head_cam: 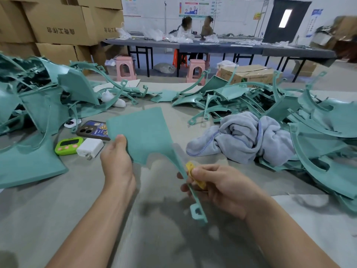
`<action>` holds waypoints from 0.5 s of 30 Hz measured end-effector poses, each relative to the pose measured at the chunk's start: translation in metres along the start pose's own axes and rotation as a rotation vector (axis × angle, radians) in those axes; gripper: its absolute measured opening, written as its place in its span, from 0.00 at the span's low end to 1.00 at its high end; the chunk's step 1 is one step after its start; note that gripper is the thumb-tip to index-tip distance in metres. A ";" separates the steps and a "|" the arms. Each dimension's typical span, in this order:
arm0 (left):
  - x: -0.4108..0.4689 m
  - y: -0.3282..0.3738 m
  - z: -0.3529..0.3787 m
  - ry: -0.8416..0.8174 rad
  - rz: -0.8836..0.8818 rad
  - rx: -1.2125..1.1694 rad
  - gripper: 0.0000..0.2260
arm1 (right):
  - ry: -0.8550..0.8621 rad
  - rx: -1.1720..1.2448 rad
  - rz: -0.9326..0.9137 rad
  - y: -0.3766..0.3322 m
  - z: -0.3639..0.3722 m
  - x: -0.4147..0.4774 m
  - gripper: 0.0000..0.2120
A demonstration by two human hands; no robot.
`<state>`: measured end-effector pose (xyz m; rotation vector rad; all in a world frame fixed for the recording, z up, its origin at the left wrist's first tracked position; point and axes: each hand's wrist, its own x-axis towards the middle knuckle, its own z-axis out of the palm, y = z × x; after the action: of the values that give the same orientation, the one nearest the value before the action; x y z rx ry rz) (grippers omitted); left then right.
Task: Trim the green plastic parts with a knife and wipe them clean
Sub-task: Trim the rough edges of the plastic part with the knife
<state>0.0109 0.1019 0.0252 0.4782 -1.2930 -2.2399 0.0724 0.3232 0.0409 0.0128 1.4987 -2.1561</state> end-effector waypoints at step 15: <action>0.009 0.003 -0.012 -0.201 0.057 0.176 0.19 | 0.401 -0.746 -0.618 -0.040 -0.053 -0.013 0.18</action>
<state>0.0109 0.0874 0.0217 0.2799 -1.5948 -2.1814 0.0528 0.3856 0.0591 -0.3314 2.7574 -1.9213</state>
